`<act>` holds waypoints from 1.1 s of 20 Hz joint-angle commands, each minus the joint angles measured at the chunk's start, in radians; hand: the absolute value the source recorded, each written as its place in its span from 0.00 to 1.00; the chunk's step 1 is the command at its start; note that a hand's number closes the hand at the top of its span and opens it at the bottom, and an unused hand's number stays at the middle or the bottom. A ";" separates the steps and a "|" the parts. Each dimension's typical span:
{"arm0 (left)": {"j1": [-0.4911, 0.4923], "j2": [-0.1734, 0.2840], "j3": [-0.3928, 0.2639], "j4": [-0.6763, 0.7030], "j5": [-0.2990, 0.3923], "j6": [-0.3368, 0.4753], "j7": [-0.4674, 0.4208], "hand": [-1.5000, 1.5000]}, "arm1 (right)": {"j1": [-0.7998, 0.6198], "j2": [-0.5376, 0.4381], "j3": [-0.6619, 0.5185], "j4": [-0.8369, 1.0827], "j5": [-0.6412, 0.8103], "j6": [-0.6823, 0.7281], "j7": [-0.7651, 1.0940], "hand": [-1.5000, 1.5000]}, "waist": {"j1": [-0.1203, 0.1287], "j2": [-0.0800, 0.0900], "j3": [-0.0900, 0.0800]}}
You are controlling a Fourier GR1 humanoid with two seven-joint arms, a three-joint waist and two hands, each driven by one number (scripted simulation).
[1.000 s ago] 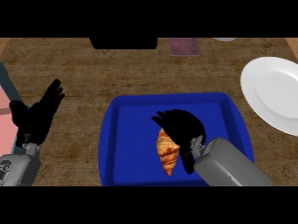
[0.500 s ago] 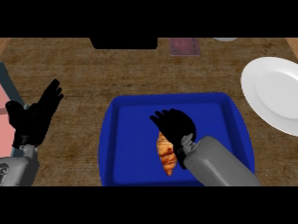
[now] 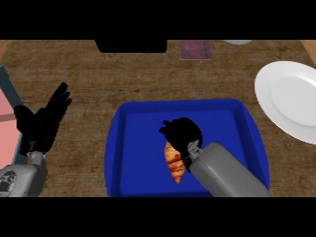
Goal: Pick the croissant from the tray and place it in the plate
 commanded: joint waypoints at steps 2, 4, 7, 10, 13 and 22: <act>0.008 0.004 0.015 -0.030 -0.005 -0.003 0.016 0.50 | 0.056 0.015 0.060 0.020 0.016 -0.002 -0.096 1.00 | 0.002 0.007 0.002; -0.010 -0.006 0.028 0.040 0.005 -0.021 -0.017 0.50 | 0.007 0.047 0.030 0.055 0.013 0.020 -0.099 1.00 | 0.001 0.009 0.002; 0.025 0.023 0.047 -0.045 0.011 -0.041 0.032 0.50 | 0.067 0.031 0.012 -0.025 0.036 0.001 -0.094 1.00 | 0.001 0.006 0.002; 0.032 -0.012 0.029 -0.034 -0.023 -0.017 -0.003 0.50 | 0.072 0.031 0.017 -0.025 0.057 -0.050 -0.110 1.00 | -0.001 0.007 0.002; -0.009 -0.037 0.006 0.007 -0.051 0.004 0.018 0.50 | 0.063 0.018 -0.026 -0.053 0.088 -0.181 -0.122 1.00 | -0.005 0.008 0.002; 0.032 0.013 0.057 0.000 -0.014 -0.035 -0.007 0.50 | 0.231 -0.123 -0.334 -0.341 -0.029 -0.566 -0.221 1.00 | -0.033 0.001 0.003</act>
